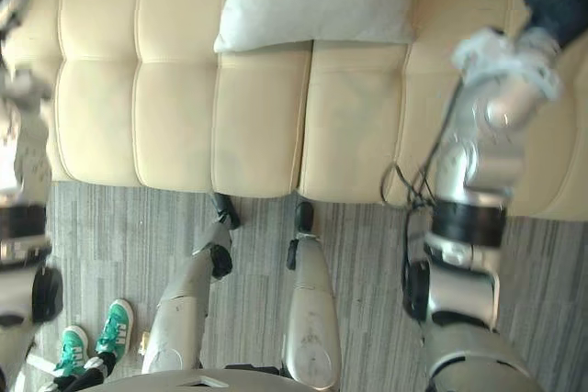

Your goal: Pick up cushions and gather them together orderly.

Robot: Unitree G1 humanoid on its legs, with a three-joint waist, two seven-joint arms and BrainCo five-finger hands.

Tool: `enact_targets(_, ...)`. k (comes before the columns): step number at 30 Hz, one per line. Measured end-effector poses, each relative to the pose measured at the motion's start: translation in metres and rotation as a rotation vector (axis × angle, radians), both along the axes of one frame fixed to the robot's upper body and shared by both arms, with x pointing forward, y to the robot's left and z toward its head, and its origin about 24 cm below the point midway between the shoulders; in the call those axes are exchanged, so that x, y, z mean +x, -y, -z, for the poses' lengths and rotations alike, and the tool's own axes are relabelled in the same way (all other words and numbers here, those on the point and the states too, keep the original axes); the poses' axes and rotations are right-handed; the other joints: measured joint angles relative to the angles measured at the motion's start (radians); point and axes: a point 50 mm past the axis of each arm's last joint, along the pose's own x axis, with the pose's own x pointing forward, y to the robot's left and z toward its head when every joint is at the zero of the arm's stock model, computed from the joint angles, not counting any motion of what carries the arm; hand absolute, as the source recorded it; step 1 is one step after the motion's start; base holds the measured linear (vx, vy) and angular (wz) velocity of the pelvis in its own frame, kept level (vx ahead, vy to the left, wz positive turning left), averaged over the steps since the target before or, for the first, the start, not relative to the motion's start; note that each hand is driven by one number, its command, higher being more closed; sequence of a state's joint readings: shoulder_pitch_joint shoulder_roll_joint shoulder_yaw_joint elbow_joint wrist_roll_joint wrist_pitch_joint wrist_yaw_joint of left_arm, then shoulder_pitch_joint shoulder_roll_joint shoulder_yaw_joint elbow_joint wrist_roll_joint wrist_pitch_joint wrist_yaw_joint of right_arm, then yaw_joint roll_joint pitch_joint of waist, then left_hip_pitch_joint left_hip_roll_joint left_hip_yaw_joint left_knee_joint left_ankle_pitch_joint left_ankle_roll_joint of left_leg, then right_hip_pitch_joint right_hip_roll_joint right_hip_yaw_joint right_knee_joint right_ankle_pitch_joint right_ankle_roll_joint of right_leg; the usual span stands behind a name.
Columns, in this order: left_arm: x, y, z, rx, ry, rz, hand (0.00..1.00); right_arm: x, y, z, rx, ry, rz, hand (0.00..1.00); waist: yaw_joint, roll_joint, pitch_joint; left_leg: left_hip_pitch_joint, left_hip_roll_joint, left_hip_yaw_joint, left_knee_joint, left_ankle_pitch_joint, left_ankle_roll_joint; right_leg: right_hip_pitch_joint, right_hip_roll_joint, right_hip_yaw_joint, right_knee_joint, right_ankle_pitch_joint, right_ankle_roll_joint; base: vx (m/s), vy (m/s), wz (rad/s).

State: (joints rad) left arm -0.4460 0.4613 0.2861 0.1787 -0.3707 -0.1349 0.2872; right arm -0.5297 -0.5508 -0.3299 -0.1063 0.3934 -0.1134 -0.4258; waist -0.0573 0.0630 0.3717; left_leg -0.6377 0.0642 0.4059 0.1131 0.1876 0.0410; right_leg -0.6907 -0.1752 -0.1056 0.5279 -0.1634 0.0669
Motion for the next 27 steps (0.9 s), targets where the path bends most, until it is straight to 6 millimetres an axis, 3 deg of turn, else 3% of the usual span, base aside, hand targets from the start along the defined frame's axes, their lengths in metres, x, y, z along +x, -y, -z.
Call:
enact_targets(2, -0.03, -0.003, 0.063, -0.056, -0.165, -0.004, 0.0, -0.011, -0.003, 0.053, -0.041, -0.166, -0.005, 0.0, 0.005, -0.01, -0.007, 0.065, 0.003, -0.016, 0.0, -0.014, -0.011, 0.079, 0.0, -0.016, -0.016, -0.016, -0.005, 0.07, -0.057, 0.06)
enact_targets(3, -0.037, -0.002, 0.078, -0.07, -0.21, -0.002, 0.0, -0.014, -0.005, 0.068, -0.038, -0.21, -0.014, 0.0, 0.008, -0.016, -0.016, 0.079, 0.004, -0.017, 0.001, -0.019, -0.016, 0.093, 0.001, -0.016, -0.019, -0.022, -0.005, 0.06, -0.07, 0.0)
enact_targets(5, -0.07, 0.008, 0.139, -0.145, -0.401, -0.002, 0.0, -0.032, -0.014, 0.121, -0.024, -0.372, -0.032, 0.0, 0.017, -0.037, -0.055, 0.131, 0.014, -0.018, 0.006, -0.045, -0.026, 0.15, 0.009, -0.019, -0.032, -0.042, -0.013, 0.06, -0.079, -0.11)
enact_targets(6, -0.079, 0.011, 0.152, -0.164, -0.445, -0.005, 0.0, -0.035, -0.016, 0.132, -0.025, -0.412, -0.036, 0.0, 0.017, -0.042, -0.062, 0.145, 0.017, -0.017, 0.006, -0.049, -0.026, 0.167, 0.011, -0.02, -0.038, -0.045, -0.015, 0.09, -0.075, -0.11)
enact_targets(8, -0.106, 0.024, 0.199, -0.243, -0.62, -0.006, 0.0, -0.05, -0.028, 0.17, -0.018, -0.561, -0.063, 0.0, 0.019, -0.047, -0.1, 0.192, 0.028, -0.015, 0.006, -0.064, -0.031, 0.228, 0.026, -0.02, -0.078, -0.048, -0.019, 0.12, -0.069, -0.16)
enact_targets(9, -0.128, 0.031, 0.23, -0.287, -0.754, -0.007, 0.0, -0.061, -0.038, 0.201, 0.002, -0.675, -0.096, 0.0, 0.016, -0.053, -0.127, 0.23, 0.036, -0.011, 0.005, -0.076, -0.035, 0.275, 0.038, -0.019, -0.11, -0.042, -0.017, 0.15, -0.065, -0.23)
enact_targets(11, -0.145, 0.042, 0.254, -0.321, -0.873, 0.008, 0.0, -0.07, -0.047, 0.235, 0.034, -0.812, -0.12, 0.0, 0.017, -0.06, -0.146, 0.277, 0.044, 0.001, 0.004, -0.088, -0.042, 0.33, 0.046, -0.015, -0.145, -0.035, -0.016, 0.13, -0.047, -0.25)
enact_targets(12, -0.158, 0.054, 0.274, -0.325, -0.984, 0.047, 0.0, -0.079, -0.053, 0.267, 0.065, -0.951, -0.14, 0.0, 0.023, -0.068, -0.164, 0.317, 0.049, 0.01, 0.005, -0.1, -0.046, 0.374, 0.054, -0.01, -0.173, -0.028, -0.014, 0.1, -0.027, -0.23)
enact_targets(16, -0.192, 0.081, 0.315, -0.353, -1.233, 0.118, 0.0, -0.109, -0.066, 0.344, 0.158, -1.302, -0.176, 0.0, 0.023, -0.065, -0.225, 0.381, 0.055, 0.011, -0.011, -0.108, -0.052, 0.474, 0.072, -0.012, -0.273, 0.01, -0.002, 0.11, -0.008, -0.11)
enact_targets(20, -0.207, 0.088, 0.33, -0.332, -1.363, 0.14, 0.0, -0.139, -0.071, 0.39, 0.25, -1.549, -0.175, 0.0, 0.026, -0.062, -0.248, 0.439, 0.047, 0.015, -0.051, -0.104, -0.054, 0.55, 0.08, -0.003, -0.36, 0.05, 0.003, 0.07, 0.027, -0.08)
enact_targets(24, -0.207, 0.088, 0.335, -0.309, -1.411, 0.133, 0.0, -0.152, -0.068, 0.407, 0.326, -1.656, -0.151, 0.0, 0.033, -0.063, -0.257, 0.503, 0.02, 0.034, -0.094, -0.099, -0.052, 0.592, 0.078, 0.04, -0.4, 0.077, 0.017, 0.03, 0.061, -0.25)
enact_targets(27, -0.204, 0.086, 0.336, -0.29, -1.426, 0.113, 0.0, -0.149, -0.068, 0.409, 0.34, -1.666, -0.146, 0.0, 0.038, -0.071, -0.253, 0.512, 0.009, 0.046, -0.103, -0.097, -0.05, 0.589, 0.074, 0.073, -0.419, 0.115, 0.027, 0.0, 0.074, -0.34)
